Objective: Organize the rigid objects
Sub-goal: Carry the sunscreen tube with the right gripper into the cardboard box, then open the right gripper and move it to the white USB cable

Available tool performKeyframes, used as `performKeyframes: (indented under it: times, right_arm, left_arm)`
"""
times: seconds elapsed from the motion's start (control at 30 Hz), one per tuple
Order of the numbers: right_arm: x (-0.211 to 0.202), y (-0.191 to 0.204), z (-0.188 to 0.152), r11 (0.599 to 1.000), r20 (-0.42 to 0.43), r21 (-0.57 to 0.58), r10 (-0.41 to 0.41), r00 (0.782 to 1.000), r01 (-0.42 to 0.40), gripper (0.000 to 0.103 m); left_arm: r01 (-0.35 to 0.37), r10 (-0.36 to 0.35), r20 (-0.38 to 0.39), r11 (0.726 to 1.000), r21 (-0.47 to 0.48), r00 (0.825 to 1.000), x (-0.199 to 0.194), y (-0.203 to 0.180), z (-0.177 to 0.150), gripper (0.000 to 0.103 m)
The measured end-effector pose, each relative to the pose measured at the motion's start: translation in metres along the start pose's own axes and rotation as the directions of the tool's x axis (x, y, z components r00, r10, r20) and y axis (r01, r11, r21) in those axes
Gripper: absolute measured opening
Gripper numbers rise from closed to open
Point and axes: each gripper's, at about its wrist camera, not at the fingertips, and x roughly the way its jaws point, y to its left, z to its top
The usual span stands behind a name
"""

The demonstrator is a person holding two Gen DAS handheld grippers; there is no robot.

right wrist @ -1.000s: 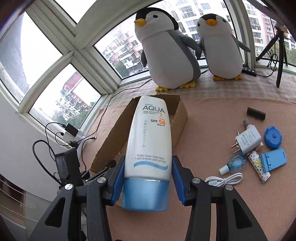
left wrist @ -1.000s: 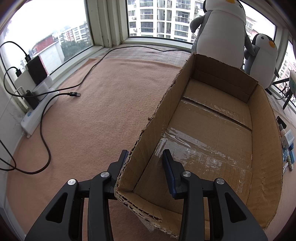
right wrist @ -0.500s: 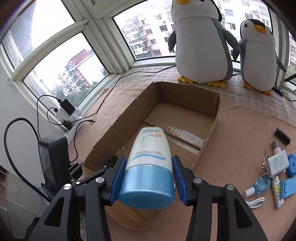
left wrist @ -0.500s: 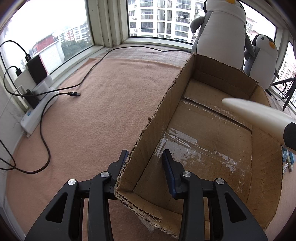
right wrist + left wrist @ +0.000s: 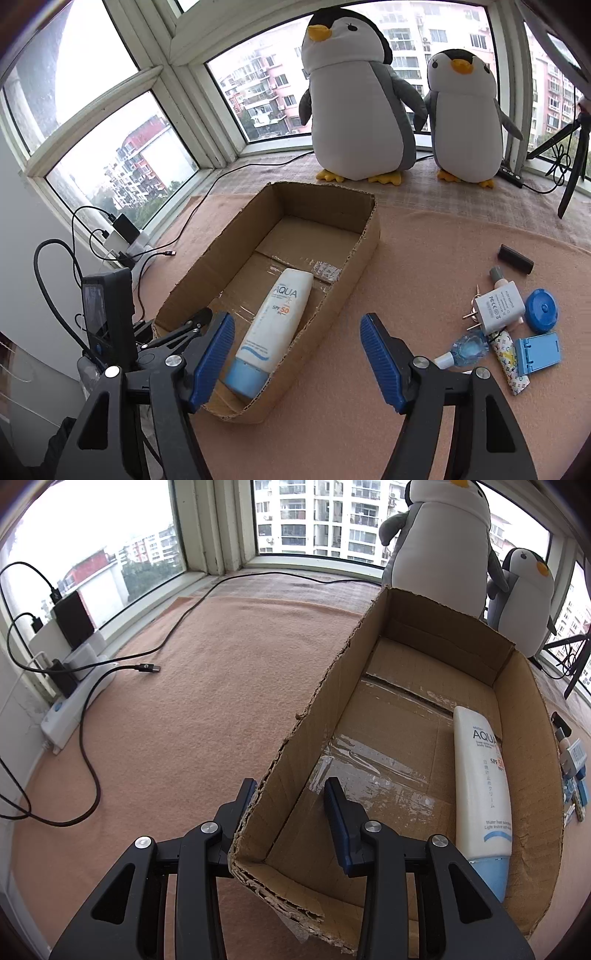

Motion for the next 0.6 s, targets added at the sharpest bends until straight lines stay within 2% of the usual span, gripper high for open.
performKeyframes:
  times: [0.4, 0.6]
  right_arm:
    - [-0.064, -0.069, -0.035, 0.993, 0.102, 0.075, -0.103, 0.989, 0.095, 0.067]
    - [-0.078, -0.097, -0.05, 0.985, 0.079, 0.099, -0.152, 0.985, 0.144, 0.067]
  left_arm:
    - [-0.002, 0.002, 0.0, 1.0, 0.007, 1.0, -0.001, -0.001, 0.0, 0.036]
    - [-0.003, 0.003, 0.0, 1.0, 0.008, 1.0, -0.001, -0.001, 0.0, 0.036]
